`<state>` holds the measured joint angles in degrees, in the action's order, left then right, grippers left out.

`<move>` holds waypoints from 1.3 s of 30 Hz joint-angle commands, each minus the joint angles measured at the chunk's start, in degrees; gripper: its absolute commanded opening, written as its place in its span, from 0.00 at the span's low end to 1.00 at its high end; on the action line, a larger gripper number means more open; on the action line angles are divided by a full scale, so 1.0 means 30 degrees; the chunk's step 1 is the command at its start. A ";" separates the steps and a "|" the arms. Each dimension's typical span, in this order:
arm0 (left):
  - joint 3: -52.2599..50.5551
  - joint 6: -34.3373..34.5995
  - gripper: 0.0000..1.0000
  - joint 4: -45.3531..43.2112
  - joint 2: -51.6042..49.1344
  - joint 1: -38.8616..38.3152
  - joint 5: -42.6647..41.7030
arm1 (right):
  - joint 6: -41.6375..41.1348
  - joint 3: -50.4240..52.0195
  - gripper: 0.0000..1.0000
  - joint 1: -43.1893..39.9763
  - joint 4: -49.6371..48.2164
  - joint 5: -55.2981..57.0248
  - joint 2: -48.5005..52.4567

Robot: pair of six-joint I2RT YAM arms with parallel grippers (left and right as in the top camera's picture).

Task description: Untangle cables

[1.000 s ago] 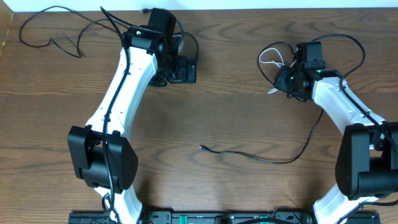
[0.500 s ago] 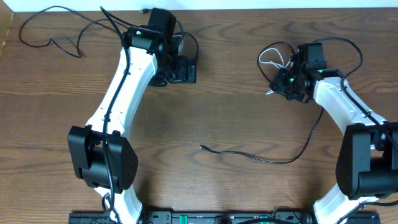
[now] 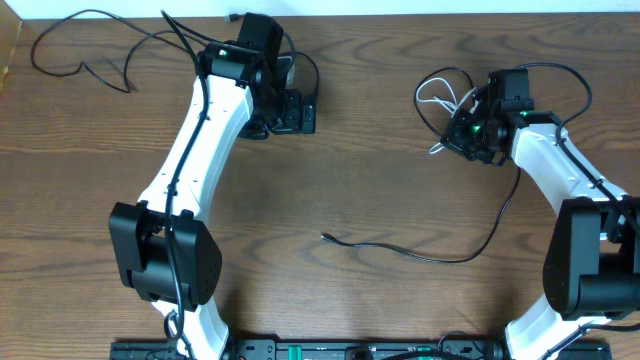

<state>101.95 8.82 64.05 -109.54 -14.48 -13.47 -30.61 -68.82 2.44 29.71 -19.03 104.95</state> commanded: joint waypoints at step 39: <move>-0.0160 -0.2856 0.97 -0.1800 -0.0255 -0.2834 -0.4940 | 0.1122 -0.2769 0.86 -0.1421 0.7715 0.4328 -0.8983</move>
<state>101.91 2.26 59.27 -109.54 -20.84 -26.70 -27.86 -77.17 -1.69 51.66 -9.72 73.67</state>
